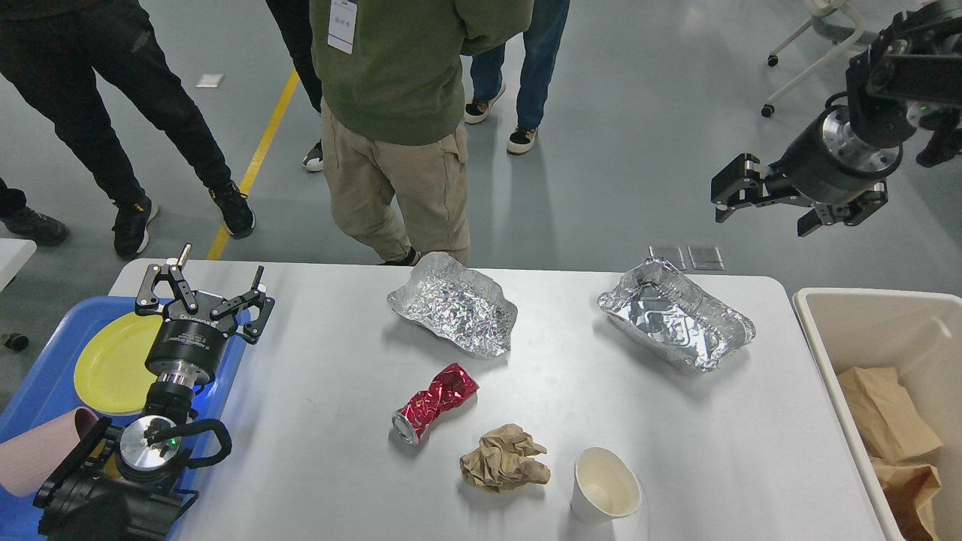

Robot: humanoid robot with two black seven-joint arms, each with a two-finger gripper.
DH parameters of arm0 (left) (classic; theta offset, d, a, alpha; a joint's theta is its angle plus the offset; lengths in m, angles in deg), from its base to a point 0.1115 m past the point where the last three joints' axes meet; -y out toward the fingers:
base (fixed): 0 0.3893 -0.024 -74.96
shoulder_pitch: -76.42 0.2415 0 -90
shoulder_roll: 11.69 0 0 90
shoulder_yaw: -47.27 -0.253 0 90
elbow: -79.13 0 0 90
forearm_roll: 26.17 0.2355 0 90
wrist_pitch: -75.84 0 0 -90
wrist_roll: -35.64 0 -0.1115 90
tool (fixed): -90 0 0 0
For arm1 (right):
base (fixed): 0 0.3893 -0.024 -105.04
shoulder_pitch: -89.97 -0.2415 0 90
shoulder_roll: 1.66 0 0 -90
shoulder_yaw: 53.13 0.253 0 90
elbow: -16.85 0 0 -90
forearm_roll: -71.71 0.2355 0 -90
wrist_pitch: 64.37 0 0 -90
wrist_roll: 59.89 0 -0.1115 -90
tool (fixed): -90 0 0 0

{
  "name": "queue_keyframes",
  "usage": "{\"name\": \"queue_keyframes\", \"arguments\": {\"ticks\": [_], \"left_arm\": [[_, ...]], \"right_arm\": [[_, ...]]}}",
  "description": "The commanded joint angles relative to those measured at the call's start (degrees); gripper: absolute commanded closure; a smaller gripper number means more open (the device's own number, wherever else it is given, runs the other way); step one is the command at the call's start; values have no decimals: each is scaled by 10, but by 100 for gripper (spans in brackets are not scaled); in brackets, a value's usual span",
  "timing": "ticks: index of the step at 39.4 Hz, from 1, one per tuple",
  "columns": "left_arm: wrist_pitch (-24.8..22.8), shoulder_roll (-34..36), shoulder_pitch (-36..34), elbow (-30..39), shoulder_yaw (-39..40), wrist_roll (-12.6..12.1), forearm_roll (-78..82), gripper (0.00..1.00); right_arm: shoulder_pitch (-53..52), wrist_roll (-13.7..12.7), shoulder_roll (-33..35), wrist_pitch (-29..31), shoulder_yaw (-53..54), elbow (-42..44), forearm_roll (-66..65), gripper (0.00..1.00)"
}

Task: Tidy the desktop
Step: 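Move the right gripper over the foil tray nearest the bin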

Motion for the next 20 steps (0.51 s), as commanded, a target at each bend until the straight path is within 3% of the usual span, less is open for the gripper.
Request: {"name": "queue_keyframes", "arguments": {"ticks": [1, 20], "left_arm": [[0, 0, 0, 0, 0, 0, 0, 4], [0, -1, 0, 0, 0, 0, 0, 4]], "right_arm": [[-16, 0, -12, 5, -2, -4, 4, 0], [-257, 0, -61, 42, 4, -251, 21, 0]]}}
